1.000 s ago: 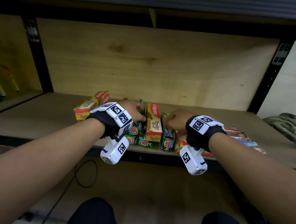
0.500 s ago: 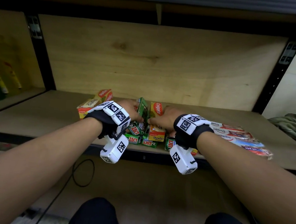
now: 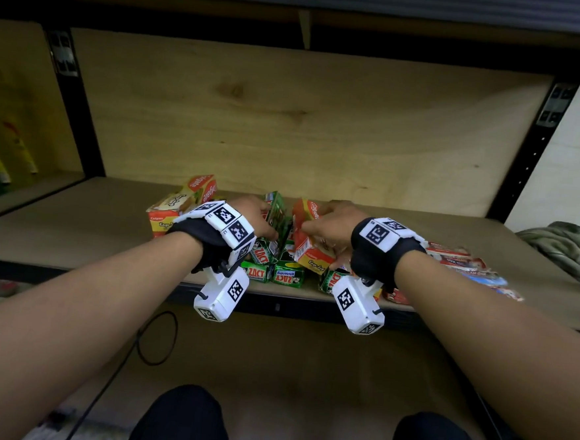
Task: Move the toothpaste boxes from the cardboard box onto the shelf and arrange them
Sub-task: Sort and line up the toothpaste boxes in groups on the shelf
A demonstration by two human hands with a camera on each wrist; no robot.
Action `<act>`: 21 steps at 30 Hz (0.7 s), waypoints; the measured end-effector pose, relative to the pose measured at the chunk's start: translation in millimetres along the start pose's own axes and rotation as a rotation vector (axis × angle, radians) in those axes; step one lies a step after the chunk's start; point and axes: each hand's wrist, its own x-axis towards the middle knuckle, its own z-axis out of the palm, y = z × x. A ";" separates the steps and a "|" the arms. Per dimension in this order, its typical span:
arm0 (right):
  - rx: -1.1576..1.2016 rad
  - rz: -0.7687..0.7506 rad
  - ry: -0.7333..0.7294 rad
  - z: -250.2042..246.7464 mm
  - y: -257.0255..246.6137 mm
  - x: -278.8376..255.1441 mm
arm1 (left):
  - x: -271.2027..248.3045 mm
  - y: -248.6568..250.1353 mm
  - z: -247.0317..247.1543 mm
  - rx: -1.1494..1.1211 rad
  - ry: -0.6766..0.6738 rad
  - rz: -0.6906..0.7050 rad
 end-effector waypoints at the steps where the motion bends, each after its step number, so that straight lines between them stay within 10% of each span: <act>1: 0.082 0.013 -0.012 -3.3 2.0 -2.8 | -0.5 -0.1 0.0 0.008 0.001 -0.001; 21: -0.275 0.010 0.102 -46.3 55.1 -10.6 | -11.6 15.4 -0.9 0.210 -0.003 0.028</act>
